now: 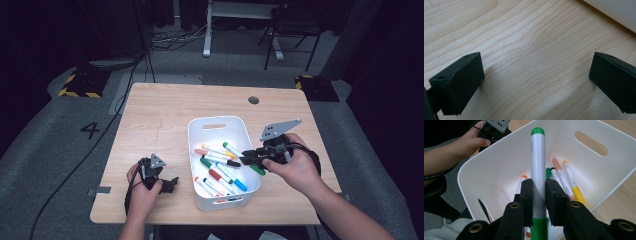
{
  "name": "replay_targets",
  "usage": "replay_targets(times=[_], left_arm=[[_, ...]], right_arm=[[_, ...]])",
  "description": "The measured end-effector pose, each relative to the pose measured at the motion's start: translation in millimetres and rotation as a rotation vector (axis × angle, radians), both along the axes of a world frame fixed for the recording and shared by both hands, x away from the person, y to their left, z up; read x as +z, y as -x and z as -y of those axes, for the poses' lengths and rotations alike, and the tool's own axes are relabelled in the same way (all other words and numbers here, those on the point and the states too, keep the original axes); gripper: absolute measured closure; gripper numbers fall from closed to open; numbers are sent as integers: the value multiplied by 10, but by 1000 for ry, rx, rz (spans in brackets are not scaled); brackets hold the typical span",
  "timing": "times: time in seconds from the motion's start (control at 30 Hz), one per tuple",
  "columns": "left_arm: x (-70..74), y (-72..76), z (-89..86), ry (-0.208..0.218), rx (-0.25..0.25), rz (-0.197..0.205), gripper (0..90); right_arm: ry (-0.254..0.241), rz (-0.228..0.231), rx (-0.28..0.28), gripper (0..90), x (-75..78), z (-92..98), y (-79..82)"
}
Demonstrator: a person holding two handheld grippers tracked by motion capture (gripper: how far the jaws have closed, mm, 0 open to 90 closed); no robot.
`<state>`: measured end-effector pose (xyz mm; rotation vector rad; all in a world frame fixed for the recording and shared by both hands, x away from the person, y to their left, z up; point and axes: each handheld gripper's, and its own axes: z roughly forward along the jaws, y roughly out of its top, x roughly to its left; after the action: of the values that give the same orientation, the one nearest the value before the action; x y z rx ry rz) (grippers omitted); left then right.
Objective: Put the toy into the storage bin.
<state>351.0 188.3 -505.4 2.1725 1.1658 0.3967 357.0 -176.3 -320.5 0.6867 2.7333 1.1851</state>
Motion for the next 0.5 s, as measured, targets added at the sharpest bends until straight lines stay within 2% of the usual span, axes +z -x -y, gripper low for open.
replay_targets(times=[0.13, 0.27, 0.5], left_arm=[[1, 0, -1, -1, 0, -1, 1], [5, -5, -4, -4, -6, -5, 1], [2, -4, -2, -3, -4, 0, 1]], right_arm=[[0, -2, 38, 771, -35, -96, 27], [9, -10, 45, 771, -88, -150, 32], [53, -14, 61, 771, -181, -181, 41]])
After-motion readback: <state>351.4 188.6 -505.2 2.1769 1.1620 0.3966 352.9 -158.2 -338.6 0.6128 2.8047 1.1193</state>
